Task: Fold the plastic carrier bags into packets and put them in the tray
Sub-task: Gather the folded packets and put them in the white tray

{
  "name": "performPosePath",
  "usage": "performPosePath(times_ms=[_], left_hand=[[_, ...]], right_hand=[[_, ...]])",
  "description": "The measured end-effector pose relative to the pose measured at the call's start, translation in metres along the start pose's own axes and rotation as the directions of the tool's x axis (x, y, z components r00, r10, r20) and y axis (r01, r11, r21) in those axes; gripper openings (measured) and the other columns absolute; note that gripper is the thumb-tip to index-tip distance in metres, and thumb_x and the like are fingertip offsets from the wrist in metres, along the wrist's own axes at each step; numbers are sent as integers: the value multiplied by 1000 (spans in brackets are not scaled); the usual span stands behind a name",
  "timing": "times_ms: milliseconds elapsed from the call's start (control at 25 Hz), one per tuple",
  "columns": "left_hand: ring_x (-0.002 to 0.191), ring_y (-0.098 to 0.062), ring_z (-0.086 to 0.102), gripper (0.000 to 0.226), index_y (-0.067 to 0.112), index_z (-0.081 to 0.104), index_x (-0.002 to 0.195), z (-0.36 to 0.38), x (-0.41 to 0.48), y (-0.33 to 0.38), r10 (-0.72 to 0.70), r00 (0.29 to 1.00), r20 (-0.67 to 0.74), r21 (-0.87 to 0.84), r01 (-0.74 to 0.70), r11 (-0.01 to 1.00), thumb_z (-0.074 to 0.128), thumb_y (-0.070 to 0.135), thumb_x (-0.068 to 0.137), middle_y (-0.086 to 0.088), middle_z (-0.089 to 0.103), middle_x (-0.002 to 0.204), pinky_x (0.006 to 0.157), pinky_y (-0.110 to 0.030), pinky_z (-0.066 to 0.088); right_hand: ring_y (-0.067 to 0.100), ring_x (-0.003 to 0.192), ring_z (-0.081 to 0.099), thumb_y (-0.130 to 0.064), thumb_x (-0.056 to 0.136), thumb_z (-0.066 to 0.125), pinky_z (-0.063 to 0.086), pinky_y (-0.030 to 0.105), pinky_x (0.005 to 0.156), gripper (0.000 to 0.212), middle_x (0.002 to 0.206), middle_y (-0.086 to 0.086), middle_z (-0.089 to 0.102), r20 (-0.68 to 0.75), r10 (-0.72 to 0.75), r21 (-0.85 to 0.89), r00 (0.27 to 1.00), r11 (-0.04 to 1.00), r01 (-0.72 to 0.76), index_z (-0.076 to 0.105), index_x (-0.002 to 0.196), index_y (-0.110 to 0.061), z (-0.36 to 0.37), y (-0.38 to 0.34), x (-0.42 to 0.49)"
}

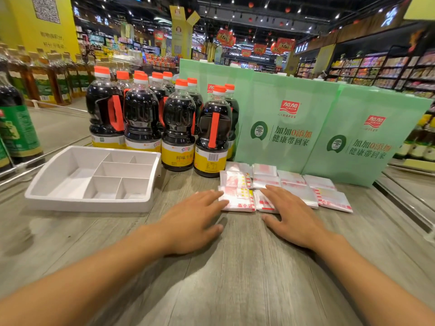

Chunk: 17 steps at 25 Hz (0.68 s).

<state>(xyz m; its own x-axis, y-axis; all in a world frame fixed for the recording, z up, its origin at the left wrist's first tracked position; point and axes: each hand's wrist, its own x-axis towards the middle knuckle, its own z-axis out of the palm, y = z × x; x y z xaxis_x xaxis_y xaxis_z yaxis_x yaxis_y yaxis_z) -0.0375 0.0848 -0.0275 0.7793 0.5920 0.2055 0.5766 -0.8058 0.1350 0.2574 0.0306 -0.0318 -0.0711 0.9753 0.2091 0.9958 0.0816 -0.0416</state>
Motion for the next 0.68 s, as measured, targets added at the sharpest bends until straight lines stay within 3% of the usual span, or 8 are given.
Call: performPosePath(times_ms=[80,240,360,440,520,680], left_hand=[[154,-16,15,68,29,22,161,5,27,-6,21,999,-35,10,-21,1000,47,51,102,5,15,169,123,-31,15],[144,-20,38,66,24,35,157,15,64,-8,37,999,30,3,-37,999,55,50,99,2,38,160,117,-35,35],[123,-26,58,48,27,48,144,13,80,-9,54,998,27,143,-57,988,53,43,99,1,60,138,88,-39,52],[109,-30,64,37,25,55,134,14,84,-8,74,997,4,280,-72,957,51,32,98,-2,67,122,70,-35,46],[101,-31,66,30,22,59,126,15,86,-7,88,995,-41,319,-71,945,50,24,97,-4,69,113,65,-34,41],[95,-29,67,23,23,64,112,19,79,-17,113,984,-139,227,-80,971,53,16,94,-1,72,104,66,-37,50]], right_hand=[[15,153,22,-50,96,52,19,33,125,73,167,-5,25,3,20,15,1000,1000,-20,23,160,-33,3,9,-3],[12,151,26,-49,99,49,25,34,124,68,166,-8,28,77,58,77,995,995,-64,24,160,-32,4,10,-5],[20,133,49,-44,102,50,45,38,106,52,149,-5,51,74,62,-18,995,998,-61,40,151,-29,-5,0,3],[22,109,59,-38,100,47,53,40,86,31,122,-1,64,42,28,-157,999,987,-21,54,128,-26,-9,-10,10],[23,97,59,-30,97,47,52,38,75,18,105,0,64,36,18,-234,999,972,-9,58,111,-24,-10,-15,16],[23,94,61,-17,96,51,48,35,67,18,103,0,63,-31,45,-298,998,953,-52,62,109,-22,-9,-19,20]])
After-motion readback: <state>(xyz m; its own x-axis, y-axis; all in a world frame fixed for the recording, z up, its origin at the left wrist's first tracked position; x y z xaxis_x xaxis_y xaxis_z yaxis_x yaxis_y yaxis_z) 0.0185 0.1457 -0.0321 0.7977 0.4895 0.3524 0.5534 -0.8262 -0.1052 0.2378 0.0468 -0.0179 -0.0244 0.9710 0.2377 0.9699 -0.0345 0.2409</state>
